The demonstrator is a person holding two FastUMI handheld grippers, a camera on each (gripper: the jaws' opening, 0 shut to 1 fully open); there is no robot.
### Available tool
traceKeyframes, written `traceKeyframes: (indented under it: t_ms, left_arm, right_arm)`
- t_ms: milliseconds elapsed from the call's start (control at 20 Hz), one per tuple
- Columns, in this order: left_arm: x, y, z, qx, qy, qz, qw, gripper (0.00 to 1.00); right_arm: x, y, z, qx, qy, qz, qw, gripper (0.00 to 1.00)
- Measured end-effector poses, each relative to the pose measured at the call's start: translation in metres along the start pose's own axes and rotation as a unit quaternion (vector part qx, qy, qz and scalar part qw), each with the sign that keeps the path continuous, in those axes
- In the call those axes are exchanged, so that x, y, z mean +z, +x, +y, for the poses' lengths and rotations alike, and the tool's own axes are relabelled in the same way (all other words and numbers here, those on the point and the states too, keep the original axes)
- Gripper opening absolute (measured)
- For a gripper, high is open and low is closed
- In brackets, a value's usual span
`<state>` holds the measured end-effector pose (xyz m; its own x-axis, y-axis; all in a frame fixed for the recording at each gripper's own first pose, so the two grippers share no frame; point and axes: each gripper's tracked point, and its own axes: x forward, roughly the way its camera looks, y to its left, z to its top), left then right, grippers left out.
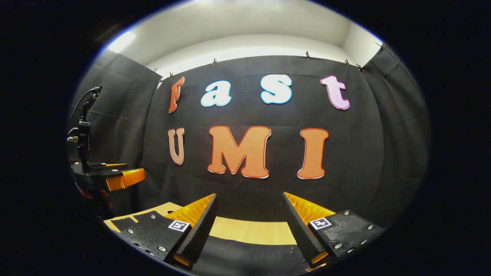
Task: Grasp the waist and the cuffs of the jeans and fold them to make the two legs overlap; first hold the waist and fold one-third of the jeans toward the cuffs, then hold the cuffs and fold the remaining one-third in the same direction to finish folding.
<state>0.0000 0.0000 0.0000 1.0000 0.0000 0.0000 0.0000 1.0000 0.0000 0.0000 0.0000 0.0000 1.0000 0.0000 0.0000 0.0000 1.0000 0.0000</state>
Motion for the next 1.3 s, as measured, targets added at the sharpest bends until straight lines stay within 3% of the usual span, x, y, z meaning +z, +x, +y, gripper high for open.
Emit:
traceKeyframes:
  t_ms: [200, 550, 800, 1100, 1300]
  left_arm:
    - [-0.027, 0.005, 0.000, 0.006, 0.013, 0.018, 1.000, 0.96]
    - [-0.048, 0.004, -0.027, -0.023, 0.025, 0.037, 0.999, 0.98]
    - [-0.045, -0.004, -0.008, -0.002, 0.020, 0.033, 0.999, 0.96]
    - [-0.083, -0.026, 0.025, 0.023, -0.019, 0.085, 0.996, 0.98]
    - [-0.118, -0.040, 0.058, 0.057, -0.075, 0.142, 0.985, 0.98]
  right_arm:
    - [-0.014, 0.009, -0.003, 0.009, 0.022, 0.015, 1.000, 0.98]
    - [-0.039, 0.017, -0.009, 0.014, 0.035, 0.038, 0.999, 0.98]
    - [-0.044, 0.014, -0.019, 0.016, 0.063, 0.041, 0.997, 1.00]
    - [-0.084, 0.004, -0.038, 0.010, 0.115, 0.091, 0.989, 0.98]
    - [-0.125, -0.003, -0.057, -0.004, 0.153, 0.155, 0.976, 0.98]
